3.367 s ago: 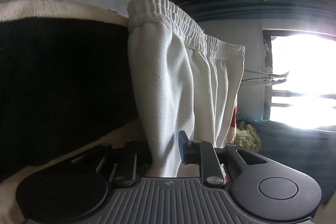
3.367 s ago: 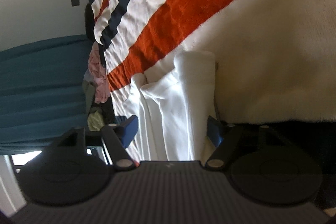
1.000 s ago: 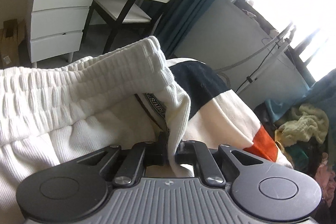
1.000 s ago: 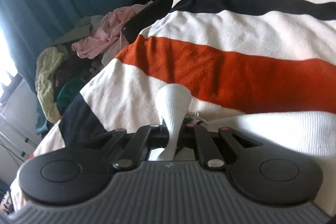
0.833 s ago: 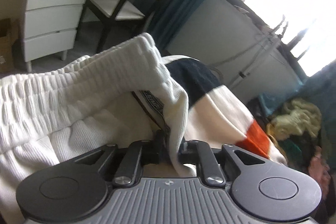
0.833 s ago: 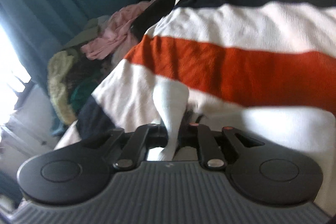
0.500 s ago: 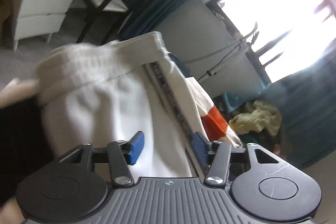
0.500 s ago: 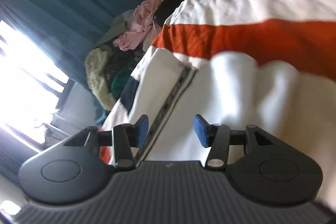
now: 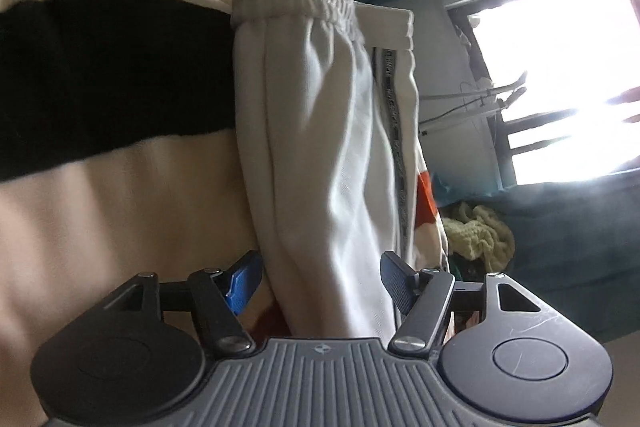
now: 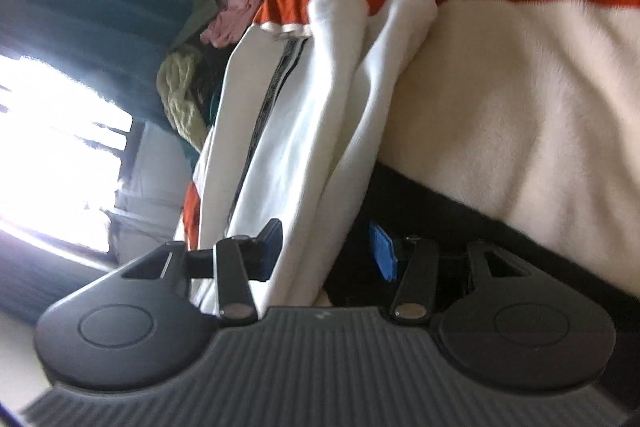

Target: Fold clothes

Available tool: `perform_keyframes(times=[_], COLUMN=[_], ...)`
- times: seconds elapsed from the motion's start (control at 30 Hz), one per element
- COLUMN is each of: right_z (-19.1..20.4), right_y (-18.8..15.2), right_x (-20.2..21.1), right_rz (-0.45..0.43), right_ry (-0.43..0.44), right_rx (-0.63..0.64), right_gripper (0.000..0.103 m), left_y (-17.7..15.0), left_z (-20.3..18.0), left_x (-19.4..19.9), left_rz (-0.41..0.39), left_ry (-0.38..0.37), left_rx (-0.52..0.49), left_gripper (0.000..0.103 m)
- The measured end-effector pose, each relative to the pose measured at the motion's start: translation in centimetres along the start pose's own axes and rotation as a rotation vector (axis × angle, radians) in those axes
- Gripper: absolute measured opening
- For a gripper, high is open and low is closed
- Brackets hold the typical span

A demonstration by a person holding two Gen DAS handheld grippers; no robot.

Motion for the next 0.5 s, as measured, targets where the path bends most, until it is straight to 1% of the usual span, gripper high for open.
perform_keyframes(times=[0.07,0.1,0.13,0.23,0.27,0.3,0.33,0.4,0.5], right_z=[0.1,0.2,0.2,0.1,0.4,0.7,1.0,1.7,2.2], right_y=[0.7,1.2,1.7,2.9,3.0,2.9,2.8,2.4,2.6], right_x=[-0.7,-1.1,-1.6,-2.8,-3.2,-3.5,-3.8,-3.8,-2.7], right_rz=[-0.065,-0.098,-0.125,-0.198,-0.223,-0.244,-0.259,-0.284,-0.296], right_ry=[0.010,0.015,0.017,0.008,-0.009,-0.030,-0.057,-0.083,-0.063], right_rx=[0.014,0.017,0.008,-0.025,-0.012,0.009,0.045,0.104,0.104], right_gripper=[0.049,0.048,0.048,0.042,0.039,0.031,0.025,0.016,0.013], left_y=[0.5,0.9,1.5,3.3,3.8,4.1,4.2,4.4,4.7], left_z=[1.0,1.3,1.7,2.3,2.5,2.7,2.9,2.7,2.1], left_x=[-1.2,-1.7,-2.1,-2.9,-3.1,-3.3,-3.4,-2.0,0.7], left_rz=[-0.033,-0.052,-0.076,-0.142,-0.160,-0.174,-0.184,-0.209,-0.249], left_ry=[0.007,0.006,0.005,-0.023,-0.039,-0.054,-0.068,-0.087,-0.112], left_rx=[0.017,0.028,0.040,0.064,0.056,0.046,0.039,0.021,-0.015], left_gripper=[0.060,0.054,0.051,0.038,0.029,0.020,0.018,0.014,0.012])
Point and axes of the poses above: each gripper's, at about its wrist camera, not at the fingertips, and x roughly against the way its jaws point, z to its left, y to its top, the point moved 5 cm from there along -x, roughly the way its jaws point, and after that the axes turned 10 degrees about -x, right-handed, at the moved point
